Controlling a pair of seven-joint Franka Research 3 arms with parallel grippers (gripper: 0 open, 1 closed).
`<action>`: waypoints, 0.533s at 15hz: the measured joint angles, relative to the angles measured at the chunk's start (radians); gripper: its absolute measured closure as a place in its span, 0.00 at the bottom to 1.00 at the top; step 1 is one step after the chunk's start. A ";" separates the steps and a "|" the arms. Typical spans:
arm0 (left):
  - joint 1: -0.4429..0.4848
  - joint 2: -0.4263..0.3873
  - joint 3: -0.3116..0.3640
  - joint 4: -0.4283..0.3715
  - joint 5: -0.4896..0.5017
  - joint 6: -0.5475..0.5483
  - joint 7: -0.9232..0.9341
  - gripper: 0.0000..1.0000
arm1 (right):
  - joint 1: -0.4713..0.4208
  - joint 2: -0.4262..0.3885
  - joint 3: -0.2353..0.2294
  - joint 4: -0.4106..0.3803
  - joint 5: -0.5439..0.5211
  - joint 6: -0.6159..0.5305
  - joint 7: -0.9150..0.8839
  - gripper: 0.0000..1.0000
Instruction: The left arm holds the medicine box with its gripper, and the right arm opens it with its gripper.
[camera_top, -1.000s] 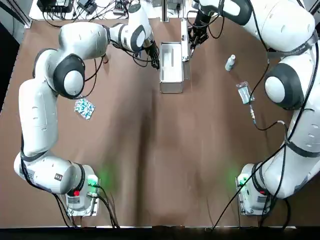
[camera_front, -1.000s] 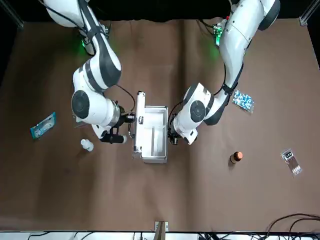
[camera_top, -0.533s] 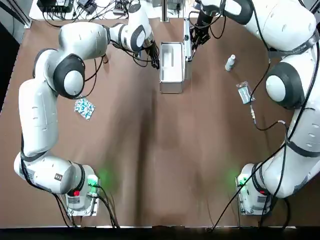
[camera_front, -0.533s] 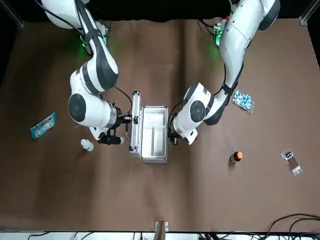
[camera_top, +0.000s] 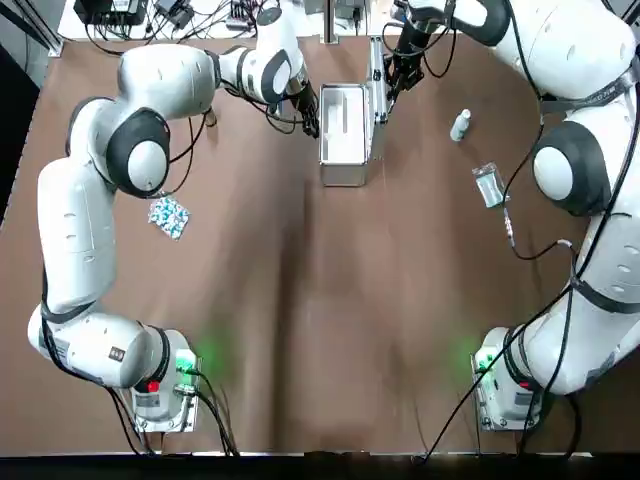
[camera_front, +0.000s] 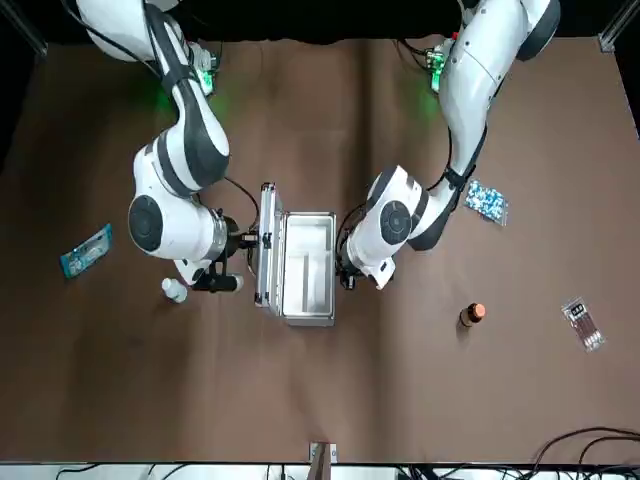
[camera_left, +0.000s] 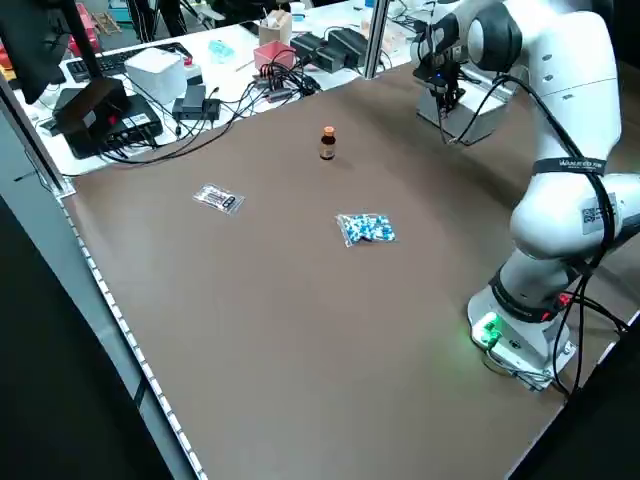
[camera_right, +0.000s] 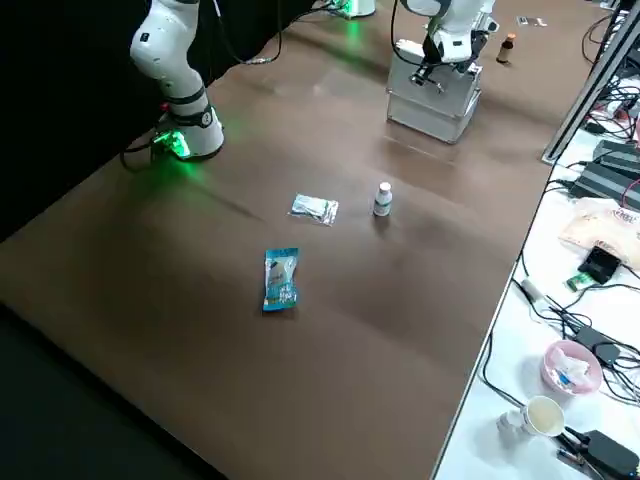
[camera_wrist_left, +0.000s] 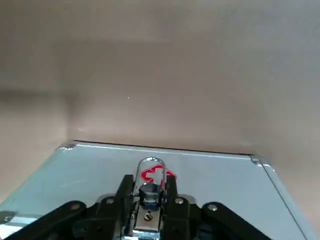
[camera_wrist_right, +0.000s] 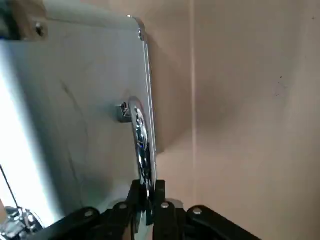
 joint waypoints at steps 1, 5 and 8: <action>0.000 0.000 0.000 0.000 0.000 0.000 0.000 0.70 | -0.004 0.000 -0.001 -0.004 -0.001 -0.001 -0.002 0.85; 0.000 0.001 0.000 -0.001 0.000 -0.002 0.000 0.70 | -0.037 0.021 -0.017 -0.005 -0.023 0.070 -0.023 0.66; 0.000 0.001 0.000 -0.001 0.000 -0.002 0.000 0.70 | -0.055 0.029 -0.017 -0.002 -0.023 0.073 -0.038 0.59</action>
